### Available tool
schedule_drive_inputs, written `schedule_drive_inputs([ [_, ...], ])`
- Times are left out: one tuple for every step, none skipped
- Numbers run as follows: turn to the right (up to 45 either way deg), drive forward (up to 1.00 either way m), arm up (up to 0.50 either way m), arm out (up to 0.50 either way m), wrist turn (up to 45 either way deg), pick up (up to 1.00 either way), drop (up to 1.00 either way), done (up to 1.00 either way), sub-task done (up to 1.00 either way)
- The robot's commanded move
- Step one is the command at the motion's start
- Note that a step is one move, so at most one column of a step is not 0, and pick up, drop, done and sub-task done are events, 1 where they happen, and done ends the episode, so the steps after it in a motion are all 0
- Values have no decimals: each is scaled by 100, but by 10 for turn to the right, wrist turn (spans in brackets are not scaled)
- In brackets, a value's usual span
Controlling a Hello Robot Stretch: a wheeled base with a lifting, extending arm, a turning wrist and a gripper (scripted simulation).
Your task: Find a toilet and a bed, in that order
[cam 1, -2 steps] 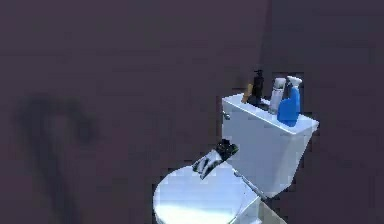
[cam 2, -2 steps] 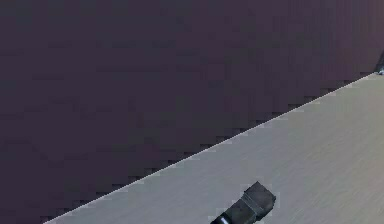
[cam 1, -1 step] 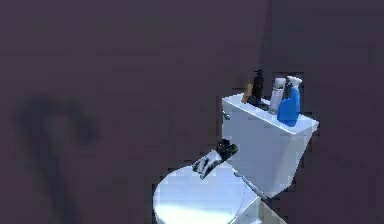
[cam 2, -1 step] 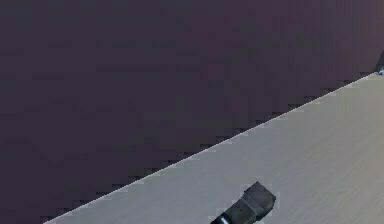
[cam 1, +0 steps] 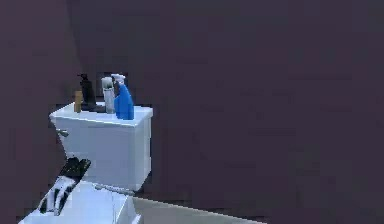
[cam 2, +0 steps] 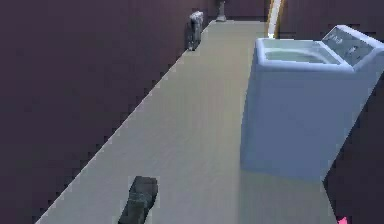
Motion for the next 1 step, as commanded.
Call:
schedule_drive_inputs([
  [450,0,0,0,0,0,0,0,0],
])
